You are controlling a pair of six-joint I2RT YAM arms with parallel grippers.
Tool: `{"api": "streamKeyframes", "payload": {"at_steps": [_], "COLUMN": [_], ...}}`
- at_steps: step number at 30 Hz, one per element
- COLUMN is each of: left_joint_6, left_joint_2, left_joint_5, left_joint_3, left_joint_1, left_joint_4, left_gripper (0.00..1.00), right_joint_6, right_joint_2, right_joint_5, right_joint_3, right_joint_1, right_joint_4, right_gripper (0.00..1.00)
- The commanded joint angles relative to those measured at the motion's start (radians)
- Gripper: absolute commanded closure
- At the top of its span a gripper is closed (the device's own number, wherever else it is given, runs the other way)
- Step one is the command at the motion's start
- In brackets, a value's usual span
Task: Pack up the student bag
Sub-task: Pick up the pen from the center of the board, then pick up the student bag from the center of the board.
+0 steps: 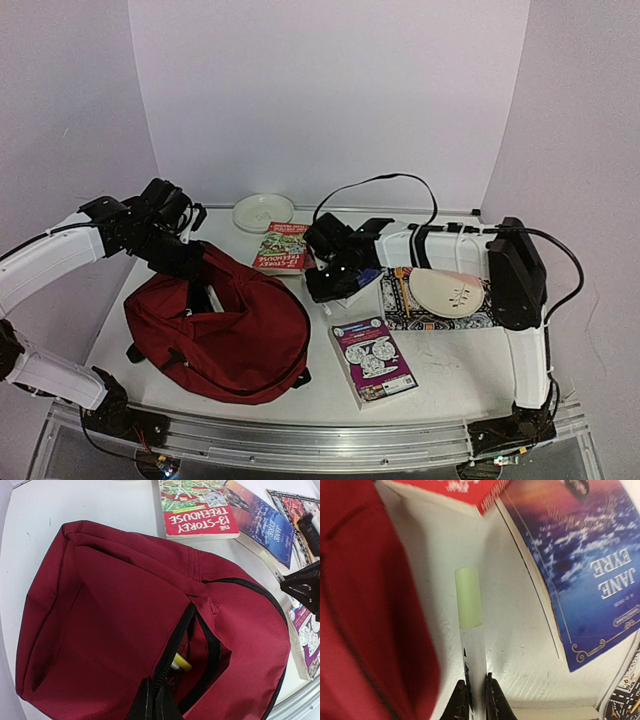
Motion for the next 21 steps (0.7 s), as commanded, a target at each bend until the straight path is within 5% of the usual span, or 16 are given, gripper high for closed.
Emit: {"api": "streamKeyframes", "payload": {"at_steps": [1, 13, 21], "left_joint_6": [-0.017, -0.044, -0.077], "left_joint_2": [0.016, 0.049, 0.067], "left_joint_5": [0.082, 0.210, 0.314], "left_joint_3": [0.061, 0.060, 0.053], "left_joint_1": [0.000, 0.000, 0.000], "left_joint_4": [0.103, 0.173, 0.233], "left_gripper": [1.00, 1.00, 1.00], "right_joint_6": [0.039, 0.110, 0.181], "right_joint_2": [-0.105, -0.238, -0.182], "right_joint_5": [-0.017, -0.202, -0.337], "right_joint_3": [0.022, -0.054, -0.048], "right_joint_1": [0.003, 0.015, 0.068], "right_joint_4": [-0.016, 0.103, 0.180], "right_gripper": [1.00, 1.00, 1.00]}}
